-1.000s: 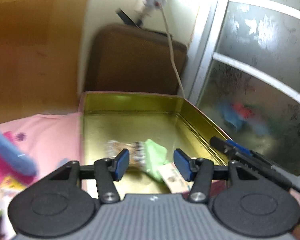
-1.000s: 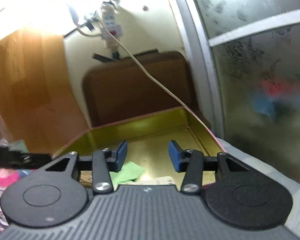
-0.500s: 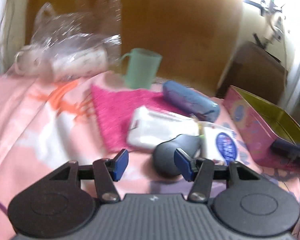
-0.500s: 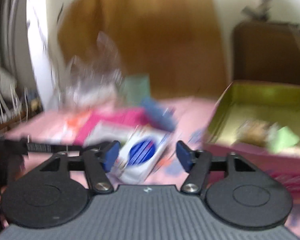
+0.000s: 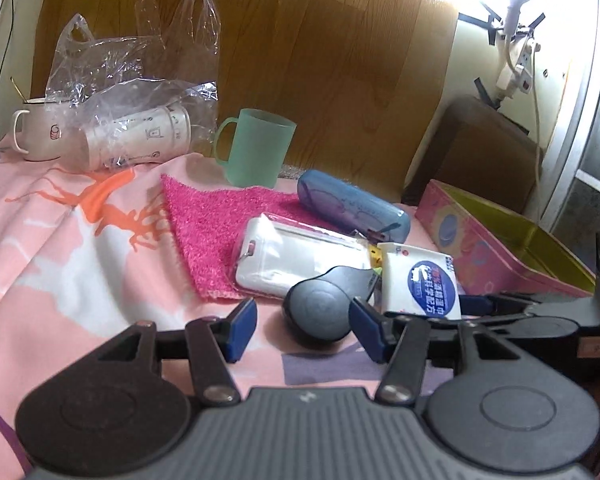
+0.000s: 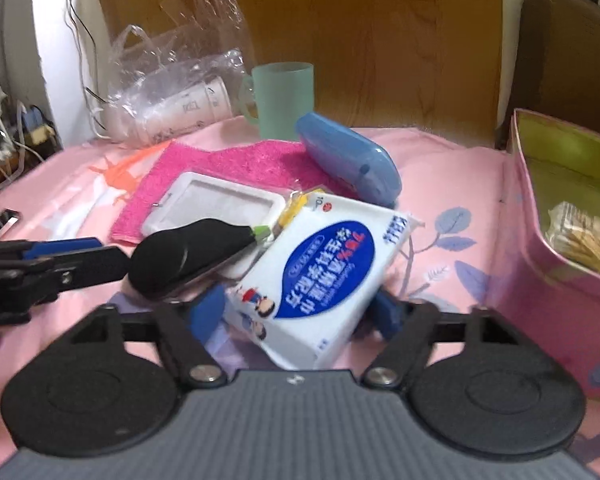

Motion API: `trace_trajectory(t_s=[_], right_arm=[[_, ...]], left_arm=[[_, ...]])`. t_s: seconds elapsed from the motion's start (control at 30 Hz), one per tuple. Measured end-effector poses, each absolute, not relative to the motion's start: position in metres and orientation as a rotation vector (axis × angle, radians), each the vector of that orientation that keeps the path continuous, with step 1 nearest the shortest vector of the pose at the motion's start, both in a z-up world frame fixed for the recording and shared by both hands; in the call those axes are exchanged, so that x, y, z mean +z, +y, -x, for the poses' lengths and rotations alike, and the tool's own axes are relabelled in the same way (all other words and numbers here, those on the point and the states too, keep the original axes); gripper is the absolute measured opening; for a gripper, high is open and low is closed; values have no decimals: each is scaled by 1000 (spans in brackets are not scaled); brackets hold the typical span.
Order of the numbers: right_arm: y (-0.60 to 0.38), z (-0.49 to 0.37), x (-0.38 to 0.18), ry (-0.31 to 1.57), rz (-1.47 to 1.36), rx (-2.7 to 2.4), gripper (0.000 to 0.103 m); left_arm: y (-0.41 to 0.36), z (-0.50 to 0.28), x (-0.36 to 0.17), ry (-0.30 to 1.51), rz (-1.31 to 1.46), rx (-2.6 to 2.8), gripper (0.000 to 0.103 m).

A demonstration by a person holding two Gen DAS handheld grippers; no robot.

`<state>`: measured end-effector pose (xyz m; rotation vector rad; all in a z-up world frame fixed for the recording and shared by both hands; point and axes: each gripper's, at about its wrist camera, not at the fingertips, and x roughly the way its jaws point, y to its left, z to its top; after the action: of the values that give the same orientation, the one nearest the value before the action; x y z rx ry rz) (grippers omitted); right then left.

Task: Organize soft objects
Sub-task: 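Grasp the white tissue packet with the left gripper, then carry the tissue packet into the pink tin and open the left gripper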

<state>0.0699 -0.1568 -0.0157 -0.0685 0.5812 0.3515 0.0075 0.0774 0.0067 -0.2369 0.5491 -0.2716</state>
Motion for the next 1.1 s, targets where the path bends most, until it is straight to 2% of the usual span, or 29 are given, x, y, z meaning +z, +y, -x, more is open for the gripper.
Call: trace_trajectory(t_s=[0.03, 0.07, 0.13, 0.2, 0.27, 0.33, 0.43, 0.5, 0.57, 0.7, 0.83, 1.0, 1.1], right_arm=[[-164, -63, -14, 575, 48, 356, 55], [-172, -56, -12, 576, 20, 373, 49], [-185, -38, -10, 570, -9, 394, 41], [-192, -19, -9, 556, -3, 402, 39], [-197, 0, -12, 544, -8, 422, 32], [-203, 15, -15, 535, -35, 433, 30], [-211, 27, -19, 534, -89, 441, 29], [-213, 32, -21, 525, -103, 448, 29], [-216, 34, -20, 518, -113, 446, 28], [-231, 38, -15, 480, -146, 439, 26], [-246, 48, 10, 363, -137, 407, 26], [-284, 41, 43, 247, -125, 301, 26], [-314, 29, 53, 229, -142, 216, 24]], left_arm=[[77, -7, 7, 552, 241, -274, 52], [76, -7, 8, 557, 240, -281, 52], [70, -5, 9, 566, 235, -311, 52], [59, -3, 12, 580, 249, -385, 53], [42, -2, 15, 588, 249, -461, 62], [25, -2, 18, 591, 231, -513, 73], [2, -6, 17, 615, 204, -585, 74], [-12, -12, 13, 644, 185, -617, 69], [-23, -17, 6, 693, 193, -651, 54], [-29, -14, 12, 706, 221, -688, 52], [-47, -14, 44, 649, 198, -718, 52], [-105, -33, 93, 572, 121, -763, 52], [-149, -48, 105, 550, 67, -783, 49]])
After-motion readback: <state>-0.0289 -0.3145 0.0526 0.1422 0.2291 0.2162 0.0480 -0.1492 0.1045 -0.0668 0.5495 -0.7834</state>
